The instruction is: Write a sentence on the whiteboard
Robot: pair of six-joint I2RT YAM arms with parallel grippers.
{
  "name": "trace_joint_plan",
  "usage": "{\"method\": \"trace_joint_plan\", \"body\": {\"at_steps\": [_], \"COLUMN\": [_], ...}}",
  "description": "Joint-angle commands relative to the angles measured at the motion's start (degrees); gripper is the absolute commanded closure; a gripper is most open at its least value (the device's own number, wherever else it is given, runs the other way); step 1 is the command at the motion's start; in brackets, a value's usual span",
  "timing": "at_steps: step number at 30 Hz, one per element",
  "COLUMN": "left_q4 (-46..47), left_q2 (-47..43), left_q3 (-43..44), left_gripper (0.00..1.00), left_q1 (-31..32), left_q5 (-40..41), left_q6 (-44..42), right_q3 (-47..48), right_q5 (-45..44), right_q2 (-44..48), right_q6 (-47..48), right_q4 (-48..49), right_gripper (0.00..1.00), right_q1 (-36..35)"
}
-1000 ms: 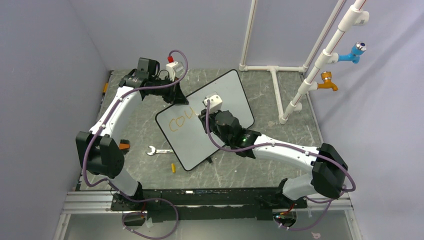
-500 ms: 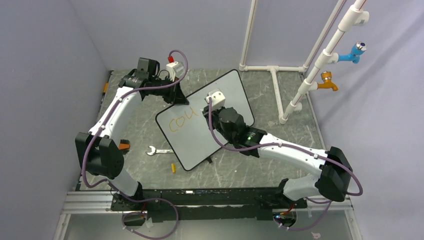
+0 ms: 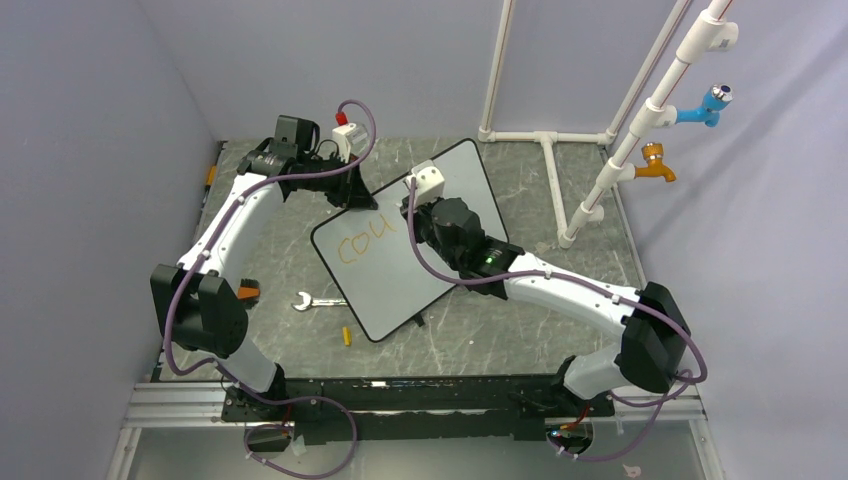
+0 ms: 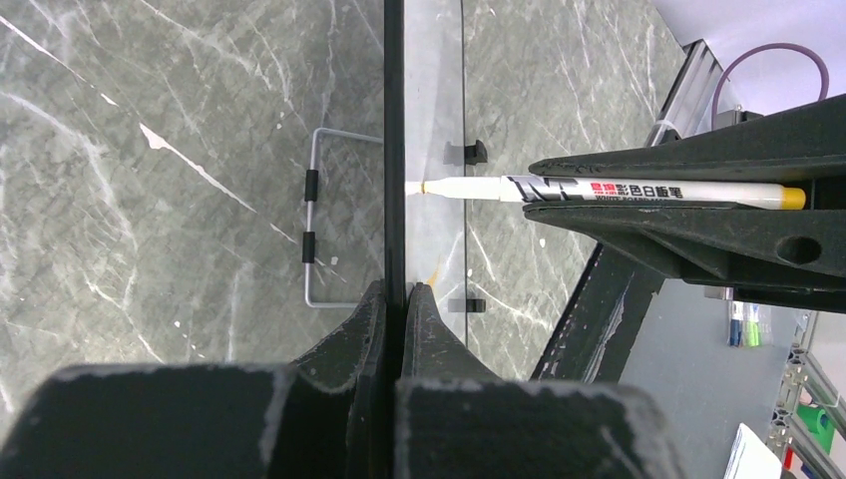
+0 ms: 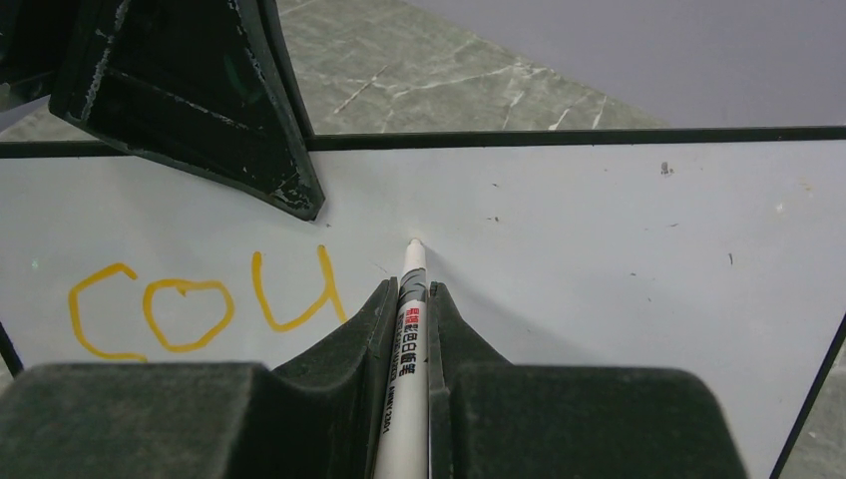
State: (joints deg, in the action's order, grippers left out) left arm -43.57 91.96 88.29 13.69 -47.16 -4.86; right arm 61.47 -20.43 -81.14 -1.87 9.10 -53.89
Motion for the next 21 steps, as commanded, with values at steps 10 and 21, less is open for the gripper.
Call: {"method": "trace_joint_plan", "body": {"at_steps": [10, 21], "left_q4": [0.73, 0.7], "left_q2": [-1.62, -1.95], "left_q3": [-0.14, -0.13], "left_gripper": [1.0, 1.0], "left_q1": [0.29, 0.36], "left_q5": [4.09, 4.11], "left_q6": [-4.4, -4.4], "right_q3": [-1.67, -8.89], "right_q5": [1.88, 1.7], "right_q2": [0.15, 2.98], "right_q6": [-1.69, -5.01], "right_q4": [3.69, 3.0], "right_gripper": [1.0, 1.0], "right_q1": [0.46, 0.4]}}
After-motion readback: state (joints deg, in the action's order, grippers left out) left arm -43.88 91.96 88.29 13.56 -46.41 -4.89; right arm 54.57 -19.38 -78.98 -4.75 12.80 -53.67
